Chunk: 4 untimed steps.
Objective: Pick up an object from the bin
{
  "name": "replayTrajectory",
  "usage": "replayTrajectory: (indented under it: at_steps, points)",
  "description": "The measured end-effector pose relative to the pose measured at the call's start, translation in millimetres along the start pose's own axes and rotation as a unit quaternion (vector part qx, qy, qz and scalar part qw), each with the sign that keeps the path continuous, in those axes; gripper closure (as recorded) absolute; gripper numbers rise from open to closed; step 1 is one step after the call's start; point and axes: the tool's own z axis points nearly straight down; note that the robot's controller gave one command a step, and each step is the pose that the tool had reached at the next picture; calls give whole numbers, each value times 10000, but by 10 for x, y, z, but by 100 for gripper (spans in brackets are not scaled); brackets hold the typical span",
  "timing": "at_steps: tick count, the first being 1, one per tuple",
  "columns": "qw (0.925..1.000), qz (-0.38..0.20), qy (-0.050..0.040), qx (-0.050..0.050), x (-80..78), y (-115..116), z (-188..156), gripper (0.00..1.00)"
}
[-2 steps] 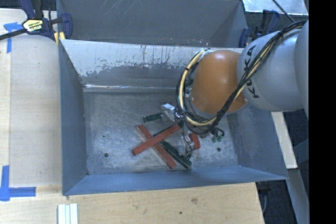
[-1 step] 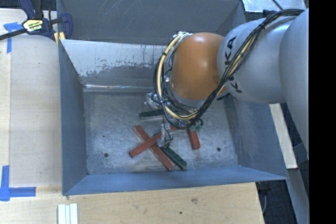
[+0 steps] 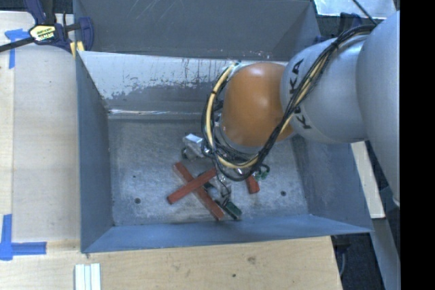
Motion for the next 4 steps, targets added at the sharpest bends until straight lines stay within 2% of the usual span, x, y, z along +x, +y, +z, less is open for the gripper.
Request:
replayTrajectory:
  at_steps: [1,2,3,4]
  points:
    - [9857,-1686,22,-9,257,411,13,0]
    - [9860,-1667,15,8,255,388,-3,100]
    - [9835,-1808,-18,34,426,-494,-1669,100]
    - [9833,-1821,17,-5,432,-458,-1622,100]
